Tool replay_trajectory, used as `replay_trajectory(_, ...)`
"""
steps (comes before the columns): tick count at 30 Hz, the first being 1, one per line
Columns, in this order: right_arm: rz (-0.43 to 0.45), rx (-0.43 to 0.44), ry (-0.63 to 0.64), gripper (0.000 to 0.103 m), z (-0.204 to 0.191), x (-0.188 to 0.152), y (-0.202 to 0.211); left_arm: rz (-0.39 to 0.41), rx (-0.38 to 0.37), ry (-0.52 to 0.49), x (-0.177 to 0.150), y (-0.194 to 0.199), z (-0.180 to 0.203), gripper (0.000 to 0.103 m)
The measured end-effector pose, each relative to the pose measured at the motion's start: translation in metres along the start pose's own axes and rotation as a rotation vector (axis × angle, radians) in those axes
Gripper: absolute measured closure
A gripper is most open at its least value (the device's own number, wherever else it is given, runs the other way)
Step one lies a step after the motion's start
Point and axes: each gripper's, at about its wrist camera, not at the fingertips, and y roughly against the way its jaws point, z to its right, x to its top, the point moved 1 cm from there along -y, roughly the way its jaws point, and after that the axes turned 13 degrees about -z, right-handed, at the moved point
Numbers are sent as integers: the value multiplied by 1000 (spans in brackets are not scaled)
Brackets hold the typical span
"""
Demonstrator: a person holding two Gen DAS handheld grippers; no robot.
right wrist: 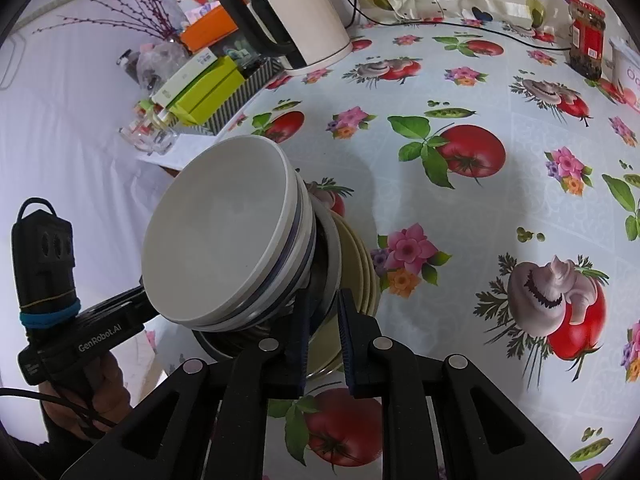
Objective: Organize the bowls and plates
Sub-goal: 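Lower the steel bowl with the left gripper onto the beige plate stack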
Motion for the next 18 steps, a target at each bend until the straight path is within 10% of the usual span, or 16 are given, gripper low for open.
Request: replay_trajectory(18, 56, -43, 54, 54, -7, -28, 27, 69, 36, -24, -12, 23, 5, 83)
